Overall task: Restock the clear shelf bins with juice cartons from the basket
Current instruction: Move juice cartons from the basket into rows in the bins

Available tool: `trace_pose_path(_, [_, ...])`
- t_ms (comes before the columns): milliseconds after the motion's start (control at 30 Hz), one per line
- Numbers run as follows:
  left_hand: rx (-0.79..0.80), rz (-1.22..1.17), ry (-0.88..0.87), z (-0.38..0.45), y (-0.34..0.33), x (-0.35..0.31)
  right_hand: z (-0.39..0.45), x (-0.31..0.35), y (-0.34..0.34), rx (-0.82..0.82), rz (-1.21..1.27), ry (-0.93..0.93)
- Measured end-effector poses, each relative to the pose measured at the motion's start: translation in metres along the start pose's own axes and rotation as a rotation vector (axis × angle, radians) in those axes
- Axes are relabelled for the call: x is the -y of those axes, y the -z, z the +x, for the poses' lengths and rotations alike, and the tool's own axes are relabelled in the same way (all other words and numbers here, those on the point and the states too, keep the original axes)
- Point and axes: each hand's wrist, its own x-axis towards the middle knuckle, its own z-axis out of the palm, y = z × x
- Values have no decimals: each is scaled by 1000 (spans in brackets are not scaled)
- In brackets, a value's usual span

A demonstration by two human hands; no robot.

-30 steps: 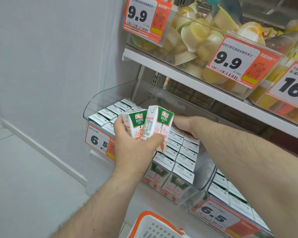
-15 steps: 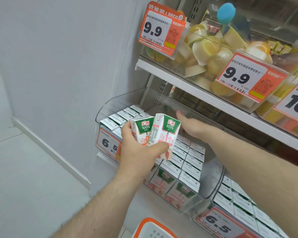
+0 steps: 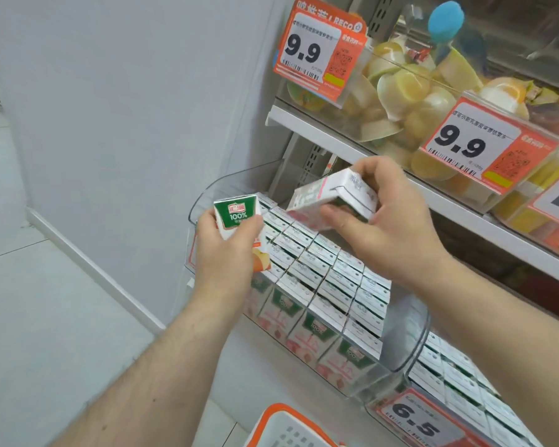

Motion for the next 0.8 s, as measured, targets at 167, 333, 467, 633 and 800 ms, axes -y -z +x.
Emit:
trace_pose_path(167, [-96, 29, -110, 10, 6, 3, 42, -34, -40, 197, -615, 56])
trace_pose_path(333, [-33, 88, -200, 19, 4, 4, 101, -86, -89, 262, -639, -215])
trace_pose_path(467, [-64, 95, -209, 25, -1, 5, 144, -108, -122, 297, -380, -541])
trace_pose_path(633, [-84, 68, -176, 30, -2, 3, 156, -111, -144, 430, 26, -793])
trace_pose_path(800, [-8, 100, -172, 31, 0, 3, 154, -113, -143, 405, 166, -849])
